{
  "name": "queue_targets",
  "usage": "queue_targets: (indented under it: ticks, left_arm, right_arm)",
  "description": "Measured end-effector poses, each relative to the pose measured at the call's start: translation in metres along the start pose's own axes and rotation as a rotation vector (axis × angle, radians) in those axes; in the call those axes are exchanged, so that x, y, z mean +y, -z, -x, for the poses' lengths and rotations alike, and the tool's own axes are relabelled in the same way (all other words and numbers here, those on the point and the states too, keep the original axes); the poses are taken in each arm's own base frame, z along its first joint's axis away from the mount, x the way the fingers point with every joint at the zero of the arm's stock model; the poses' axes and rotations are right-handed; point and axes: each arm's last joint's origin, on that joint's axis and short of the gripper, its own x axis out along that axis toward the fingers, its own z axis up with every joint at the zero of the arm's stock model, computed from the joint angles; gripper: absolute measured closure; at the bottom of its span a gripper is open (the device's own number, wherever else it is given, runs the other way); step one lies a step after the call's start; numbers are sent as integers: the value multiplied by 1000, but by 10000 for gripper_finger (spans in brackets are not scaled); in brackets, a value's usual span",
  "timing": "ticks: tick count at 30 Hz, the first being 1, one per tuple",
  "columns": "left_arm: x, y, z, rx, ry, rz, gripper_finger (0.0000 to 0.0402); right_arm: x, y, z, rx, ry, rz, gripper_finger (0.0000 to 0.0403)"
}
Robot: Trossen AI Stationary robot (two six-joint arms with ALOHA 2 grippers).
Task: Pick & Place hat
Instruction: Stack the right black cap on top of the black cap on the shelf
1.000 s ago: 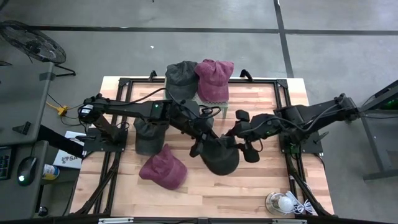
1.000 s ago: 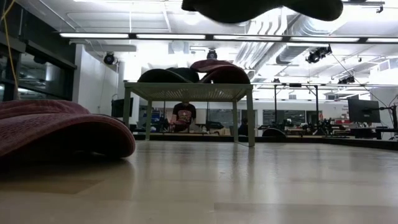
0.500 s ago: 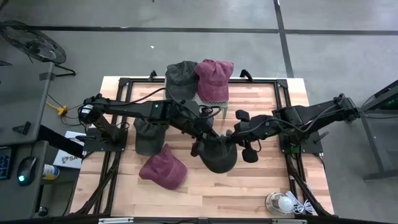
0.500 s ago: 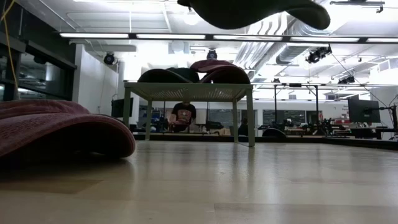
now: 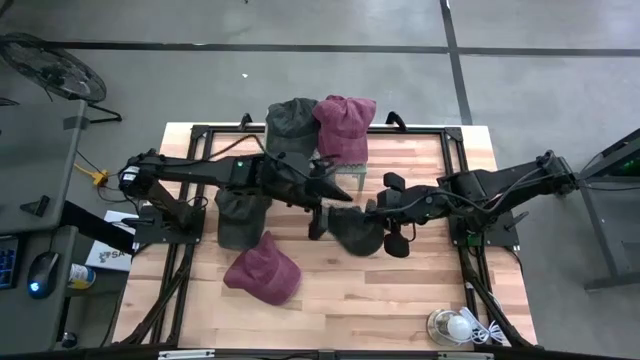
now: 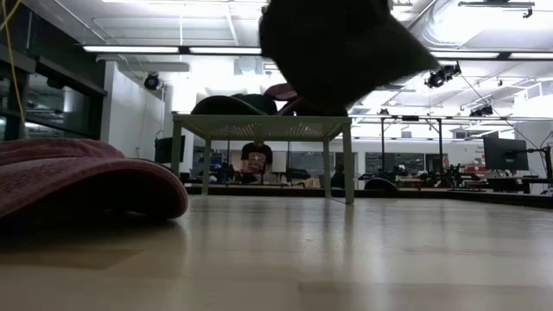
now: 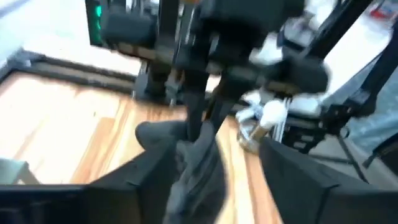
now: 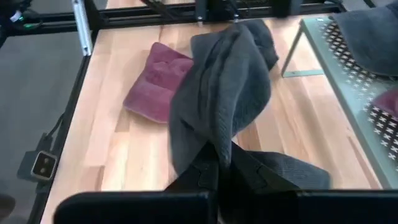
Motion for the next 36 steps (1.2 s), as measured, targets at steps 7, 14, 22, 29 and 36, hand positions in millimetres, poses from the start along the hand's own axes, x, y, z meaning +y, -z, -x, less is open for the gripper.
queue_targets:
  ticks: [7,14,22,29,36]
  left_arm:
    - [-1,-11,34,-78,-139,106,122]
    - [-18,-6,41,-141,-289,171,120]
    - [-23,1,35,-189,-461,156,119]
    - [-19,5,16,-213,-573,107,119]
    - [-17,9,11,-189,-635,42,119]
  right_arm:
    - [-4,-3,0,-62,140,-83,402]
    - [-9,-9,3,-190,362,-140,402]
    - [-9,-21,6,-303,426,-88,402]
    - [-8,-30,11,-354,428,-52,403]
    - [-6,-36,16,-360,375,-19,403]
